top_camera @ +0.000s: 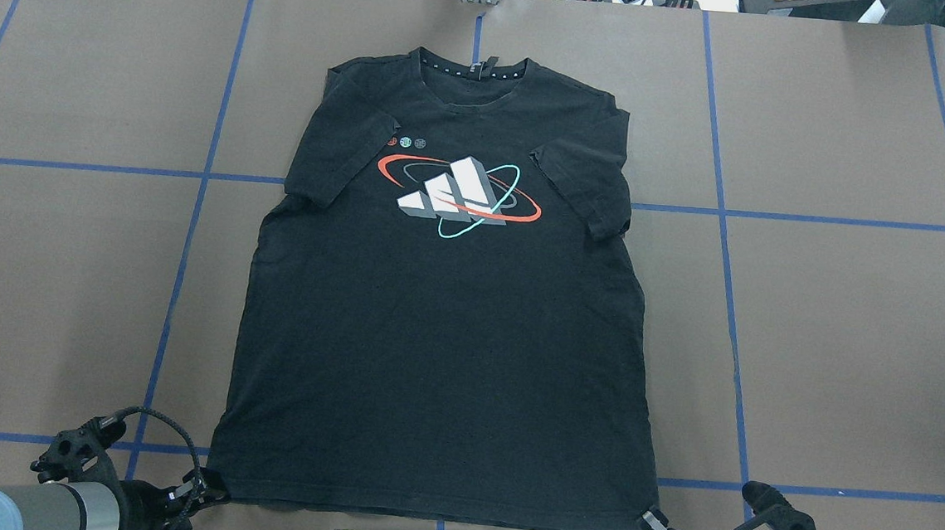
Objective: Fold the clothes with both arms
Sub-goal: 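Lower both grippers to the two hem corners nearest the robot and grasp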
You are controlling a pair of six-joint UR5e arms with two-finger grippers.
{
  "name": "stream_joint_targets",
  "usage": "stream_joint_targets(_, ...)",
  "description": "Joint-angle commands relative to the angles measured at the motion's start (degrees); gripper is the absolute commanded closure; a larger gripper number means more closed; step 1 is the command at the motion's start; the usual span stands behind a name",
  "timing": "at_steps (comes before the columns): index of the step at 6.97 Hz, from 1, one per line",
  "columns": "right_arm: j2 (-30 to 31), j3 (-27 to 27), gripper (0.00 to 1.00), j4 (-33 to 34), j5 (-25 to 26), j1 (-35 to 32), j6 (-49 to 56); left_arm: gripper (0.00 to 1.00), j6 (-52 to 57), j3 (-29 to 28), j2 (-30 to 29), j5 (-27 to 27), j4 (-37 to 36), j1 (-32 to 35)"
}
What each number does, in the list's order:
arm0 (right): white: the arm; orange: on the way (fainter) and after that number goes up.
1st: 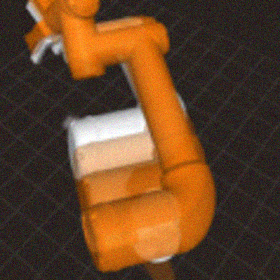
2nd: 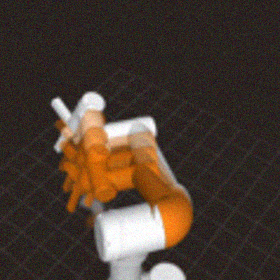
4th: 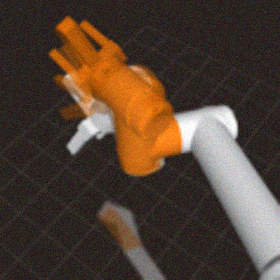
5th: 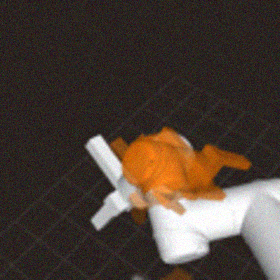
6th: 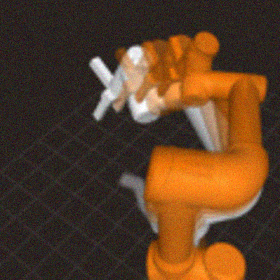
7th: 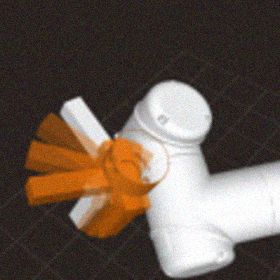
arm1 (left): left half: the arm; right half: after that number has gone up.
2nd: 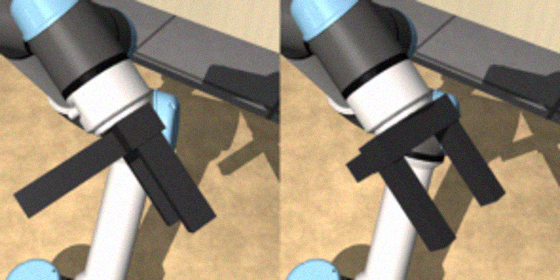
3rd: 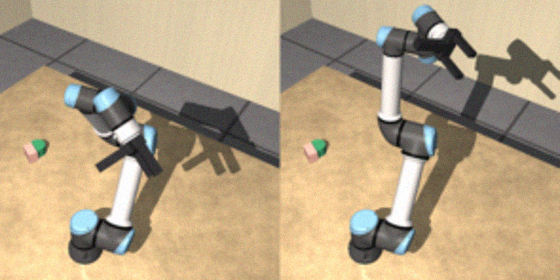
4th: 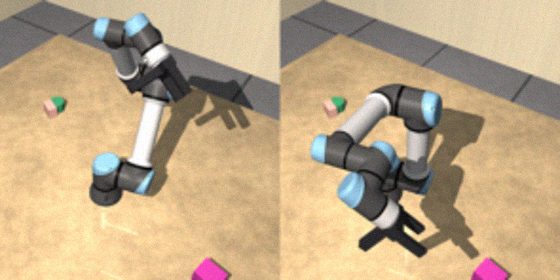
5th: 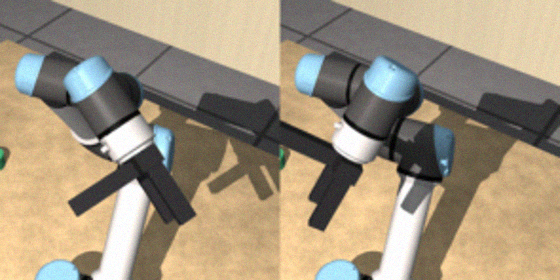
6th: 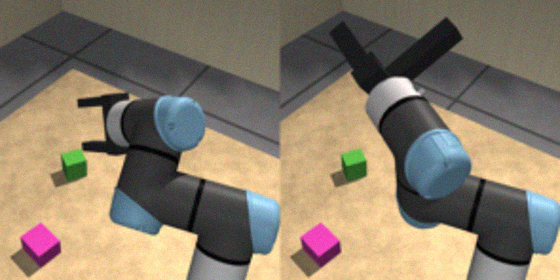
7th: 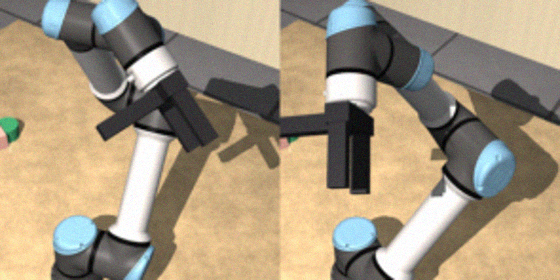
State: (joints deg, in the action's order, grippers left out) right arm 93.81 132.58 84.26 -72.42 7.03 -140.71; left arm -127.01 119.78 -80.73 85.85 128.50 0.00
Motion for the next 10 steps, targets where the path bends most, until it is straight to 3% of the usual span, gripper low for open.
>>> stream_joint_targets(1,0.06,-0.13,1.00,0.03,0.00,0.00,0.00,0.37,0.01,-0.08,0.13,0.02,0.00,0.00)
stream_joint_targets(5,0.15,-0.22,1.00,0.03,0.00,0.00,0.00,0.39,0.18,-1.30,-0.13,0.02,0.00,0.00)
stream_joint_targets(6,0.41,-0.22,1.00,0.03,0.09,0.00,0.00,0.44,0.18,-1.31,-0.22,0.11,0.00,0.00)
stream_joint_targets(7,0.50,-0.22,1.00,0.03,0.09,0.00,0.00,0.58,0.18,-1.31,-0.31,0.11,0.00,0.00)
stream_joint_targets(10,0.94,-0.22,1.00,0.03,0.00,0.09,0.00,0.70,0.36,-1.22,-0.22,0.11,0.00,0.70)
